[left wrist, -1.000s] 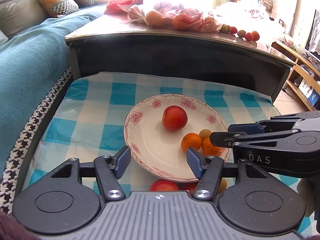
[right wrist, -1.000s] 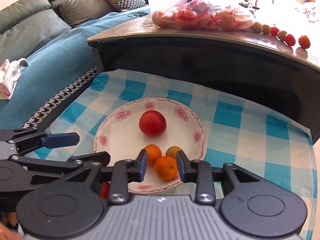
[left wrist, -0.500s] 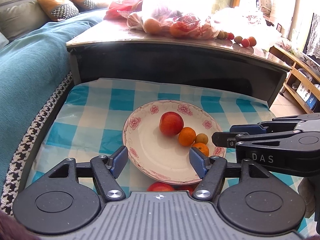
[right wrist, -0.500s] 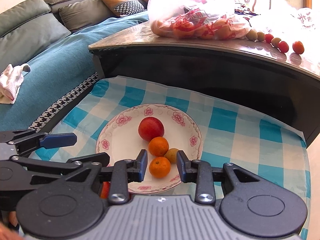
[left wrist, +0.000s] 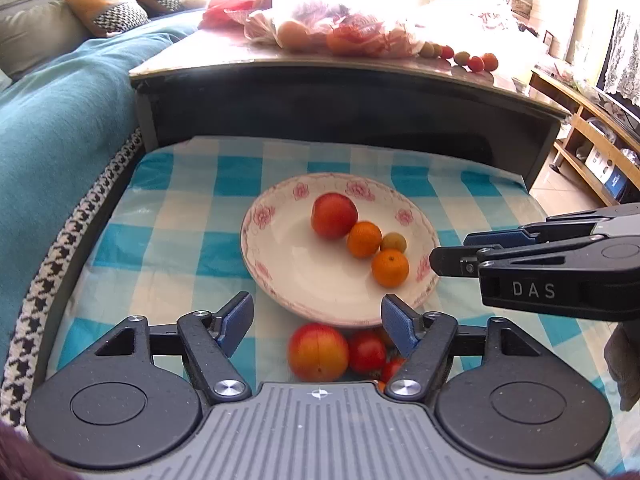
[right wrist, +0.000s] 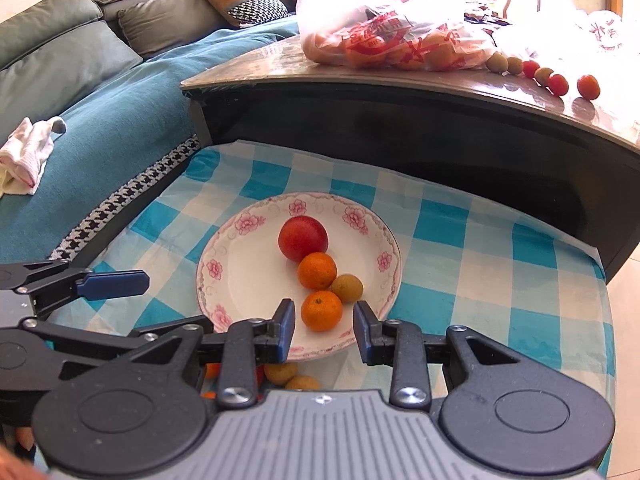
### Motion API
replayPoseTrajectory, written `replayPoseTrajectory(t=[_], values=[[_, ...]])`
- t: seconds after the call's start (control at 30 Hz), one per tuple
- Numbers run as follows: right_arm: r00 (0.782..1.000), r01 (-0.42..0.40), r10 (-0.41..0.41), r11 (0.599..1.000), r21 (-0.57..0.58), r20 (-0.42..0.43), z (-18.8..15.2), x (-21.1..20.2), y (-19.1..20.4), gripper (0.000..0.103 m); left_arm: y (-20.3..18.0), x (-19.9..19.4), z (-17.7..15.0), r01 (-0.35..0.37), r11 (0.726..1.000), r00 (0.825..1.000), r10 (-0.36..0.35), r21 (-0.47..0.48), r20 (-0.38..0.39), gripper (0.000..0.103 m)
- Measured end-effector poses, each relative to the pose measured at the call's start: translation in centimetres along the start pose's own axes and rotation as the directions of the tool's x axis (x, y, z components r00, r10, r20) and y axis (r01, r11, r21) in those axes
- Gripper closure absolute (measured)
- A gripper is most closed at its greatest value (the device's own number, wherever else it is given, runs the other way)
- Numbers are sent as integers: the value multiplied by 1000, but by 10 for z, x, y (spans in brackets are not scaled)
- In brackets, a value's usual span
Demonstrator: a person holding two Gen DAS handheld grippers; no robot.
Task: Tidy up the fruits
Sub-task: 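Move both tools back from the plate toward the fruit cluster, then grasp the large orange with the left tool while the right tool grasps a small brown fruit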
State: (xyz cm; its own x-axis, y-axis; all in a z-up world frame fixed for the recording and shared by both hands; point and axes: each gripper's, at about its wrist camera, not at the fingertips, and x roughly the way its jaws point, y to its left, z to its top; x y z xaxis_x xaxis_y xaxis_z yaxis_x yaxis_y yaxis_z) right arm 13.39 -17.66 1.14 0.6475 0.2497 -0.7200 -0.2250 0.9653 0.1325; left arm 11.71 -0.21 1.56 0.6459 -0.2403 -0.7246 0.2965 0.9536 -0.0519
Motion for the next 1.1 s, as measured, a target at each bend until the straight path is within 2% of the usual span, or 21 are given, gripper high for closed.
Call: replayPoseTrajectory(t=[0.2,0.4,0.87,0.9,1.0,1.1], values=[[999,11,-12,1000,-1,-37,-13,-2,0,59,-6,-2,-20,41,999,998,-41,0,-52,26],[998,14,-15,1000,-8,-60,-23,-7,1,59,-22,3,-42,68,997,993,-63,47,-102,27],[994,11,-9,1000,18,-113,-33,5,-13,59,-32,33,-58,73,991,992,-60,117,-107,48],[993,11,-9,1000,23,-117,-33,6,-14,59,-33,33,-57,72,991,993,-59,117,-106,49],[992,8,-3,999,39,-126,-33,10,-18,59,-32,31,-57,79,992,992,-69,101,-105,59],[991,0,8,998,55,-132,-31,14,-18,59,-30,29,-57,89,992,990,-79,88,-113,60]])
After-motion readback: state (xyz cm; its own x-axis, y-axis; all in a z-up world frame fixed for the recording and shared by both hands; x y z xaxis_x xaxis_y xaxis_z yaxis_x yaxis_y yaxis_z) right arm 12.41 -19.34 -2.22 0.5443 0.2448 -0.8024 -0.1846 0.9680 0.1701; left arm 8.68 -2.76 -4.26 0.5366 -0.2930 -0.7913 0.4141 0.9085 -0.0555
